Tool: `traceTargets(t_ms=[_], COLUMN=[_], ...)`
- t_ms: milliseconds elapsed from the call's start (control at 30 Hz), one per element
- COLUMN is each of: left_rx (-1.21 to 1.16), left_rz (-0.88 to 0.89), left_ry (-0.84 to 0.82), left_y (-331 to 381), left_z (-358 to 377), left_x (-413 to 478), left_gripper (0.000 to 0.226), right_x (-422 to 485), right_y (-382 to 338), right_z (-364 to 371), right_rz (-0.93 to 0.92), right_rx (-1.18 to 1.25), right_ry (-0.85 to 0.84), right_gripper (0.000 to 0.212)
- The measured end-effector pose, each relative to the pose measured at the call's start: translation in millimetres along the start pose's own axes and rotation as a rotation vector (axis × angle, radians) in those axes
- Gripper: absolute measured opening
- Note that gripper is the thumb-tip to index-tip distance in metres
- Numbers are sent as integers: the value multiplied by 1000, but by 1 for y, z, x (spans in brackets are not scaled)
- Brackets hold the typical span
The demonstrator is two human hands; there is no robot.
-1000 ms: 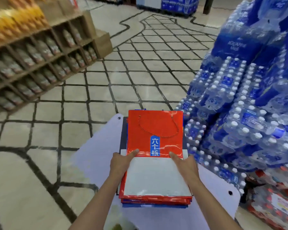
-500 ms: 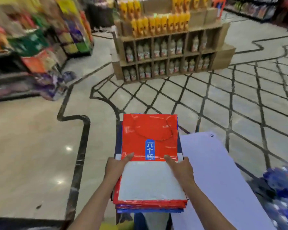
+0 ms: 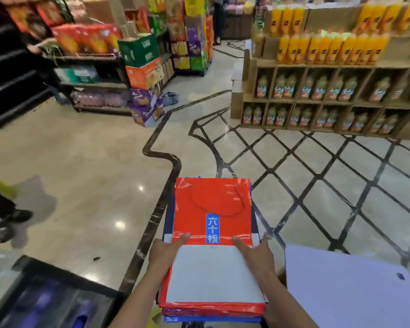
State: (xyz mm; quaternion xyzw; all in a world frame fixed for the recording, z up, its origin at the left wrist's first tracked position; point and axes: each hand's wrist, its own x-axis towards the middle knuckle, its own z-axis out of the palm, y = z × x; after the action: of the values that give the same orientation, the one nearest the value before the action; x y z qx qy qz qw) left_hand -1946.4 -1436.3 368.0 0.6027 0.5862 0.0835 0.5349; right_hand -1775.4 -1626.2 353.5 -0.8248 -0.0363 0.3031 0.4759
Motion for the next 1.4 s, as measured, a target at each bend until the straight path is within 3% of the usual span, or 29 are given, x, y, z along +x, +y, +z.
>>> traceTargets(t_ms=[233,367,500,633,767,900,1000,1067,1133,1267,1400], left_rx=[2,18,-3,-30,-117,-155,-238,-287,-325,-390,-400], left_rz=[-77,-90,-133,-160,-172,-247,-289,-328,-351,-370,-403], left_ry=[-33,-59,-95,-27,54,221,327,391,448,513,476], left_y=[35,65,85,111,167,202,223,228,228,237,253], left_z=[3,9,9,-1,-29,-84,-131,-161,-189,-236,-289], left_x=[75,120,183,257,330,411,449,474,500,558,643], left_gripper=[91,94,103,102,66,81,67,72,75,66,79], right_x=[60,93,150,219,301,356,397,420,429,457,493], right_y=[-33,-60,-88,-136,-206,-309,-365,-394,-427,-476,-522], right_z=[28,40,60,103,168,248,319,366,408,489,569], right_rz=[29,55,111,100,52,-9,-70,-119,-154,-235,-240], right_rx=[-53,-56,-93,-137,-158,-233,-346,-421,-455,-449,-422], right_ry=[9,-3,19,-31,-172,-269,-323,-392,-451,-559,-586], right_gripper=[83,76,88,84,78,54,86,95,85,45,51])
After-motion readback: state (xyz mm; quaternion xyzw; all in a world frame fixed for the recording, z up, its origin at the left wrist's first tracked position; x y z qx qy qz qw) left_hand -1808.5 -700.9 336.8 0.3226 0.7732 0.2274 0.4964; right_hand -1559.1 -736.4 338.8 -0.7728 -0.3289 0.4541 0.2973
